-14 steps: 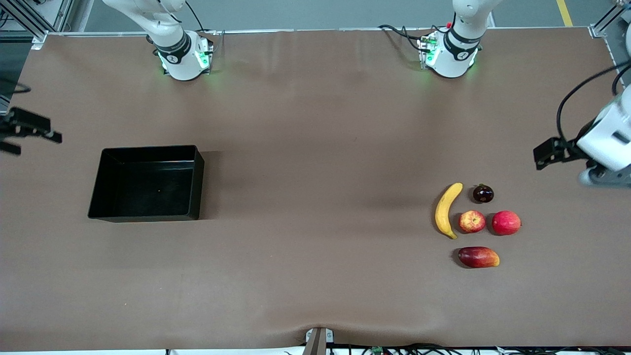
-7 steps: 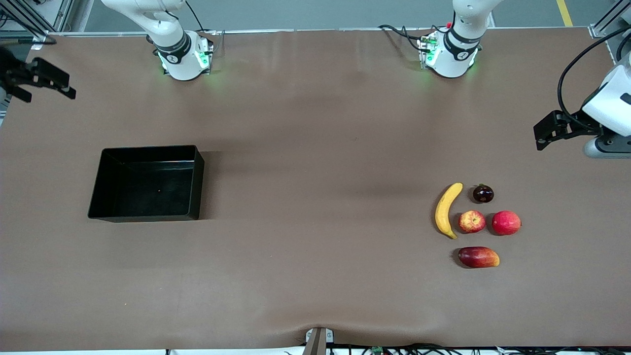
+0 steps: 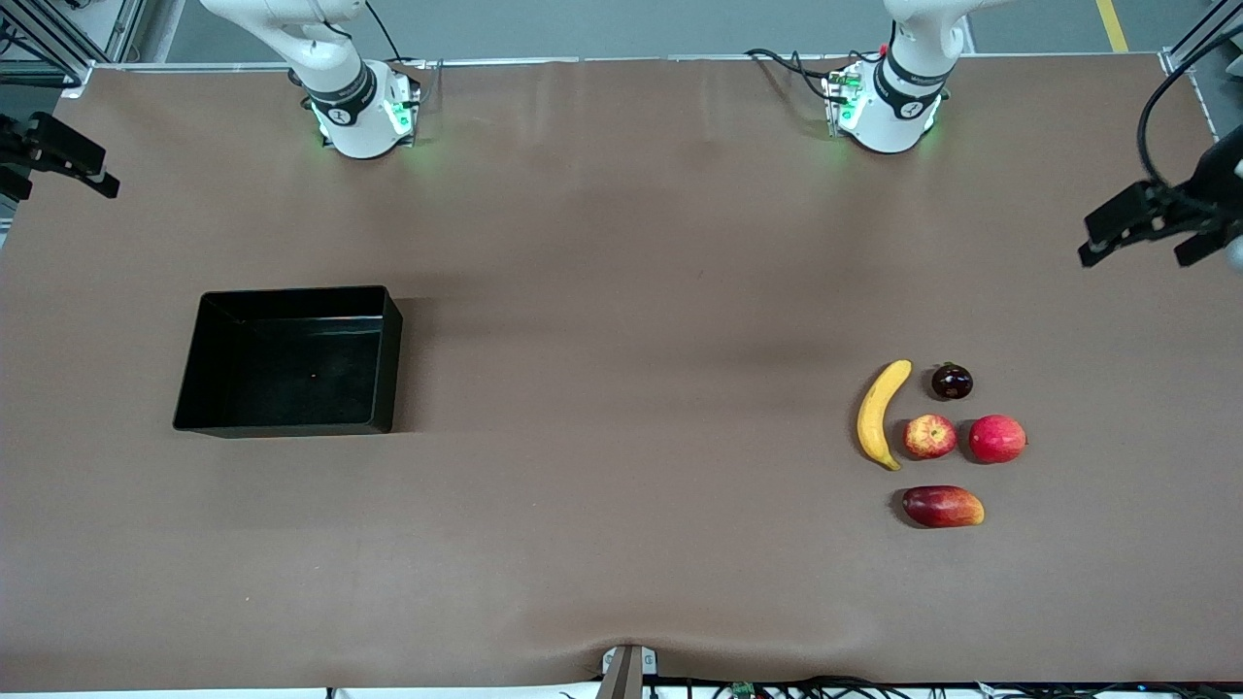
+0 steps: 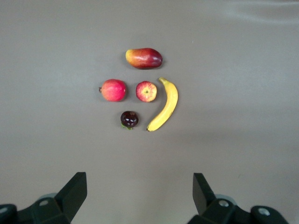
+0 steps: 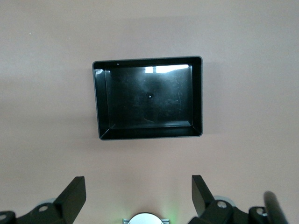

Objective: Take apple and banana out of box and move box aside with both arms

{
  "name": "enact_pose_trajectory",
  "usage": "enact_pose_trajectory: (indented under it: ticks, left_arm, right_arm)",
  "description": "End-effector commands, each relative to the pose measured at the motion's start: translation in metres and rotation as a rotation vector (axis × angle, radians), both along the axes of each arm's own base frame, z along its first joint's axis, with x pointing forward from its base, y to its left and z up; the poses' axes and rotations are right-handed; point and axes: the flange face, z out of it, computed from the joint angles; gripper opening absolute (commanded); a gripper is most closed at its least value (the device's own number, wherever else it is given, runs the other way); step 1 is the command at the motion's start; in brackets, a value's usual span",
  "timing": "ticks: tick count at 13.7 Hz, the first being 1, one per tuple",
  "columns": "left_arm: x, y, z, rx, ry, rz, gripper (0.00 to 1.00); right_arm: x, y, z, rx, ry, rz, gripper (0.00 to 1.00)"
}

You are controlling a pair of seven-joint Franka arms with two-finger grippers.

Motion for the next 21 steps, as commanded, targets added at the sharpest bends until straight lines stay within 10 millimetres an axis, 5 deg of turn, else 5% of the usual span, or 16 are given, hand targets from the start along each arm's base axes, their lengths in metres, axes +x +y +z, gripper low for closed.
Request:
enact_pose_trajectory:
  ticks: [1, 5, 12, 21]
  left_arm:
    - [-0.036, 0.005, 0.000, -0.008, 0.018, 0.003, 1.00]
    - [-0.068, 0.005, 0.001, -0.009, 0.037, 0.005, 1.00]
    - [-0.043, 0.009, -0.003, 0.008, 0.047, 0.016, 1.00]
    - [-0.043, -0.010, -0.007, 0.102, 0.055, -0.006, 1.00]
  right_arm:
    - [0.009, 0.006, 0.005, -0.001, -0.007, 0.001, 1.00]
    - [0.014, 0.009, -0.001, -0.002, 0.005, 0.007, 1.00]
    - [0.029, 0.008, 0.004, 0.010, -0.011, 0.005, 1.00]
    - [0.029, 0.012, 0.004, 0.028, -0.014, 0.010, 1.00]
